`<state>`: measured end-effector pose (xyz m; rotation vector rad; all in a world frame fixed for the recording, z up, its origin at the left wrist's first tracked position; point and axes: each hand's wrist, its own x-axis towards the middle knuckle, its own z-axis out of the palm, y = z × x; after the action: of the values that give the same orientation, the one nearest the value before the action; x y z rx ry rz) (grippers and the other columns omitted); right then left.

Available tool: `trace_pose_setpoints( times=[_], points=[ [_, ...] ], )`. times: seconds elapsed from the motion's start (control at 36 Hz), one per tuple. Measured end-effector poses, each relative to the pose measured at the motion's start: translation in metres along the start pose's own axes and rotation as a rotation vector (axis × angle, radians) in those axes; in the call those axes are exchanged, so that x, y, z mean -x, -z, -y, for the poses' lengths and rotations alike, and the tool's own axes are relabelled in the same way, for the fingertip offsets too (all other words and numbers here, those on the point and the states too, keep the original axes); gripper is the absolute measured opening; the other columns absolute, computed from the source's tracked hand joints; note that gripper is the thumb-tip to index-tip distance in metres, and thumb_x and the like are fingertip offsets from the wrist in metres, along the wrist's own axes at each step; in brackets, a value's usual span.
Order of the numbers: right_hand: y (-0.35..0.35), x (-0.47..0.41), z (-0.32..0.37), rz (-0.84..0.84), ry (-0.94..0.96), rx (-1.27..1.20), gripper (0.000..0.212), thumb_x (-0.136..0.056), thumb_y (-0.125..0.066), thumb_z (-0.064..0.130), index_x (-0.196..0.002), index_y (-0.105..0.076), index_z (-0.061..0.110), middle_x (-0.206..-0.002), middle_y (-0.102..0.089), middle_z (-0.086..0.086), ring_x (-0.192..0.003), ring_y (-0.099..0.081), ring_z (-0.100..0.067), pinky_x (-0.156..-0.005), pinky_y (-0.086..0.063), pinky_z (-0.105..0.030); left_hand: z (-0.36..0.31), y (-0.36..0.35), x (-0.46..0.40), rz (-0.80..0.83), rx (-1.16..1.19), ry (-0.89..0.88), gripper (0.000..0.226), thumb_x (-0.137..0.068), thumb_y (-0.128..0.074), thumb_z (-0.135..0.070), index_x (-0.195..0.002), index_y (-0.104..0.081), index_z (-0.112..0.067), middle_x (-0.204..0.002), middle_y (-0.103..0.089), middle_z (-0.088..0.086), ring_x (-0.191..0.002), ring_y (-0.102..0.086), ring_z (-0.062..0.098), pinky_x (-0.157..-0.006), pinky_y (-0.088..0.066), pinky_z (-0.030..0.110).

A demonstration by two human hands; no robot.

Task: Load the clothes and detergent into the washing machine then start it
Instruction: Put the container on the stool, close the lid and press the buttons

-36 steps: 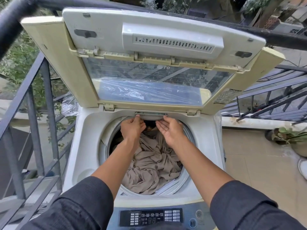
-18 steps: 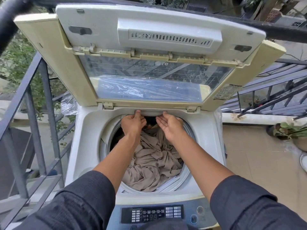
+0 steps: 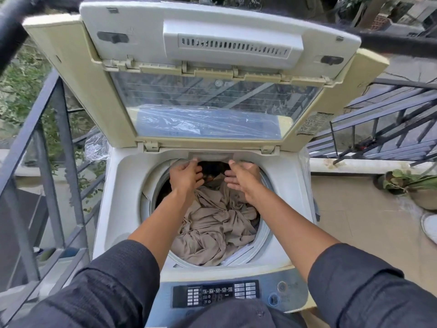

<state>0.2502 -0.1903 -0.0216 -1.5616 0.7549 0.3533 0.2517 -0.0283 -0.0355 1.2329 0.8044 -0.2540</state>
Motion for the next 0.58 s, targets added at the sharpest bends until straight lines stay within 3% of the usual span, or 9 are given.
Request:
trace_pose_setpoints(
  times=[0.08,0.19,0.28,0.39,0.47,0.58],
  points=[
    [0.004,0.010,0.000,-0.006,0.062,0.080,0.013,-0.102,-0.064,0.036,-0.095,-0.064,0.024,-0.092,-0.076,-0.005,-0.082,-0.076,-0.021,-0.072,-0.064,-0.033,0.001,0.001,0.012,0.015,-0.022,0.006,0.012,-0.106,-0.064,-0.027,-0.098,-0.066,-0.019,-0.110,-0.075,0.013,-0.104,-0.074,0.031,-0.098,-0.061,0.050],
    [0.006,0.024,0.005,-0.027,0.148,0.157,0.020,-0.100,-0.064,0.037,-0.109,-0.070,0.021,-0.093,-0.078,-0.001,-0.078,-0.075,-0.016,-0.072,-0.065,-0.034,-0.005,0.001,0.032,0.046,-0.015,-0.008,0.017,-0.108,-0.059,-0.024,-0.116,-0.065,-0.010,-0.121,-0.074,0.019,-0.110,-0.073,0.033,-0.100,-0.060,0.049],
    [0.006,0.039,0.017,-0.036,0.246,0.222,0.013,-0.099,-0.062,0.039,-0.101,-0.070,0.029,-0.093,-0.078,0.004,-0.080,-0.076,-0.016,-0.073,-0.064,-0.036,-0.015,0.000,0.050,0.072,-0.036,-0.075,0.017,-0.109,-0.057,-0.023,-0.102,-0.067,-0.012,-0.118,-0.076,0.017,-0.106,-0.074,0.026,-0.098,-0.061,0.044],
    [0.009,0.064,0.042,-0.039,0.466,0.338,0.009,-0.099,-0.059,0.041,-0.097,-0.066,0.037,-0.098,-0.075,0.009,-0.082,-0.074,-0.010,-0.078,-0.062,-0.035,-0.035,0.000,0.078,0.098,-0.142,-0.284,0.018,-0.108,-0.056,-0.030,-0.102,-0.070,-0.020,-0.107,-0.079,0.005,-0.104,-0.075,0.021,-0.099,-0.061,0.046],
    [0.010,0.087,0.065,-0.127,0.694,0.475,0.023,-0.099,-0.059,0.043,-0.114,-0.069,0.029,-0.104,-0.073,0.010,-0.091,-0.070,-0.009,-0.081,-0.057,-0.031,-0.057,-0.004,0.098,0.069,-0.279,-0.522,0.030,-0.105,-0.055,-0.038,-0.117,-0.075,-0.020,-0.106,-0.080,-0.002,-0.105,-0.074,0.016,-0.099,-0.059,0.050],
    [0.010,0.121,0.101,-0.284,0.967,0.570,0.033,-0.099,-0.058,0.041,-0.123,-0.069,0.022,-0.109,-0.076,0.005,-0.096,-0.072,-0.014,-0.084,-0.058,-0.035,-0.093,-0.013,0.129,-0.085,-0.423,-0.864,0.033,-0.101,-0.057,-0.042,-0.121,-0.078,-0.026,-0.109,-0.080,-0.010,-0.099,-0.071,0.001,-0.095,-0.060,0.040]
  ],
)
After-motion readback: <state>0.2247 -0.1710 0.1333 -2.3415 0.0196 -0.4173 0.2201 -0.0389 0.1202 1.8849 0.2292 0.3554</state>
